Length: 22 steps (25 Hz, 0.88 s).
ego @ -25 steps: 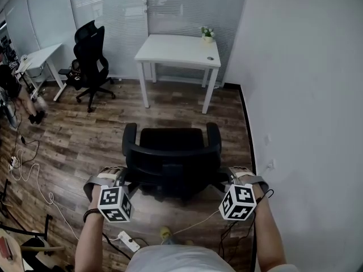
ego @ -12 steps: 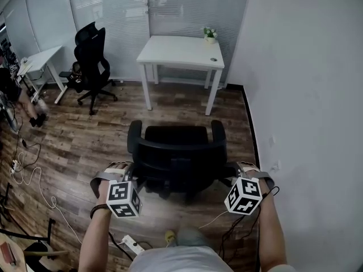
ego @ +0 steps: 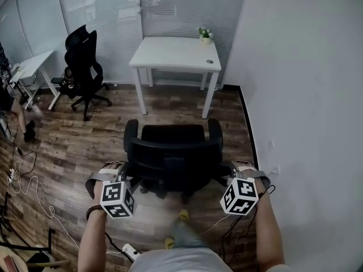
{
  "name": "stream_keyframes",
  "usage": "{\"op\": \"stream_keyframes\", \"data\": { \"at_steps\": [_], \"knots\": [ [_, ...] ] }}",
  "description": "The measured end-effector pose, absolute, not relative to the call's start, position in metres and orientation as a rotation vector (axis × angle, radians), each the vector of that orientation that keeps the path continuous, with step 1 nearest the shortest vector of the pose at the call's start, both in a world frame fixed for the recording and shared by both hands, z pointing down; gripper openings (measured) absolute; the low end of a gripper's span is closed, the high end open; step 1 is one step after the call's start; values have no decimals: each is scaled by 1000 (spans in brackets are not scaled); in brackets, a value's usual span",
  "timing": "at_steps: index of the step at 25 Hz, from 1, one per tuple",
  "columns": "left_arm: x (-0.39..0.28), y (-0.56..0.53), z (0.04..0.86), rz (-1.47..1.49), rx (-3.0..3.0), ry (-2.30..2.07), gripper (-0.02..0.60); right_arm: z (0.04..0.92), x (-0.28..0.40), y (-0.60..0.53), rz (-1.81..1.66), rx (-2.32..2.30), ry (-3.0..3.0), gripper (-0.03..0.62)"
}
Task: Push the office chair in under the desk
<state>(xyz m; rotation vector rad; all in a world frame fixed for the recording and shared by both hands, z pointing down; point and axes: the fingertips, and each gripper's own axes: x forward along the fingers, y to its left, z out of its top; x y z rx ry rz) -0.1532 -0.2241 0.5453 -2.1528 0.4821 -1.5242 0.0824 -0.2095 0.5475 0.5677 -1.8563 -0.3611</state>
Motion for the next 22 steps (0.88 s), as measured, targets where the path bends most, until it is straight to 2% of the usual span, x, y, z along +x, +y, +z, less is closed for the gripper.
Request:
{"op": "stream_keyframes", "data": {
  "at_steps": [22],
  "knots": [
    [-145,-455,534,-1522,-2162,534,183,536,91,-434,-352,550,-1853,173]
  ]
}}
